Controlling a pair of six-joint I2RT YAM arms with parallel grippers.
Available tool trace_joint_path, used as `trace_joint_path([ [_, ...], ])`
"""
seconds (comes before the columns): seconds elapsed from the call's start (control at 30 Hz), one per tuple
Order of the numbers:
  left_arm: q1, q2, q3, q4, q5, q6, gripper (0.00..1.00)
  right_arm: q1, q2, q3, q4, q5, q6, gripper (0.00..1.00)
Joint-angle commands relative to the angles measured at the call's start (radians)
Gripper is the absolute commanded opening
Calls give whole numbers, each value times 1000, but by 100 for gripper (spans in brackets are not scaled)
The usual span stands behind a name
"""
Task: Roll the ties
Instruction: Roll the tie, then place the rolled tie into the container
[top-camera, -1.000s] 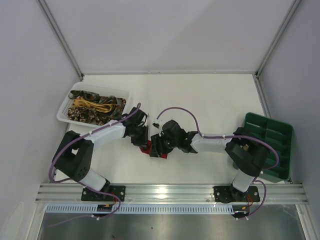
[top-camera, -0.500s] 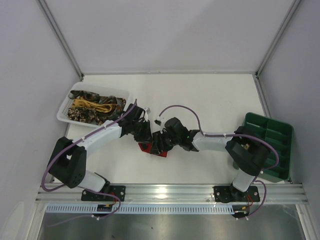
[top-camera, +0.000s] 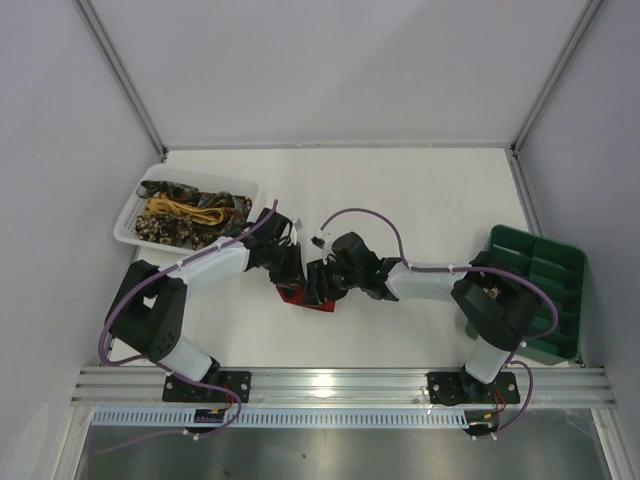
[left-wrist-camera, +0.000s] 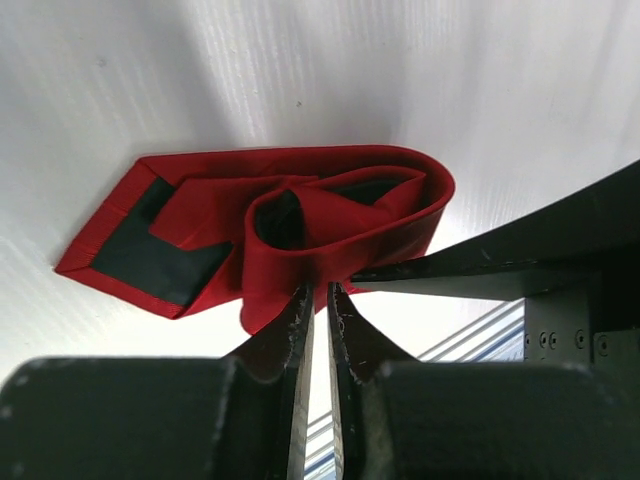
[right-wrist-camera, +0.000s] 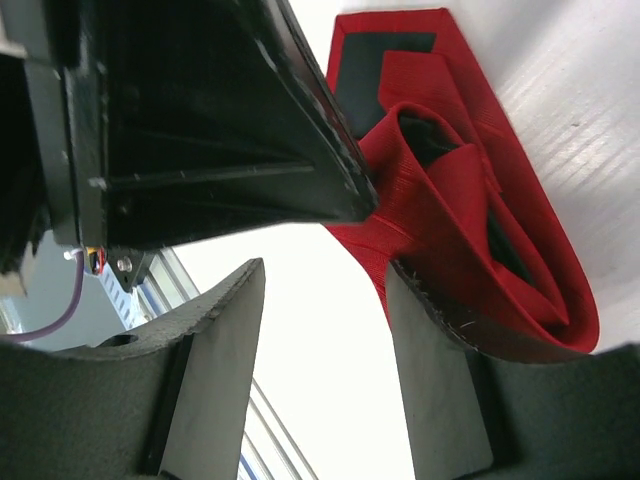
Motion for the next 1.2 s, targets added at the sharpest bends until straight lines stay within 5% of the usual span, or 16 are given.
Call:
trace_joint_path([
  [0.0, 28, 1, -5, 0, -21, 34, 15, -14, -32, -7, 9, -16, 16, 57],
  [0.6, 39, 34, -23, 32, -21, 48, 13, -180, -146, 19, -221, -53, 59, 60],
  [1.17, 85, 93, 15, 41, -7, 77, 12, -231, -8, -106, 83, -222, 146, 71],
])
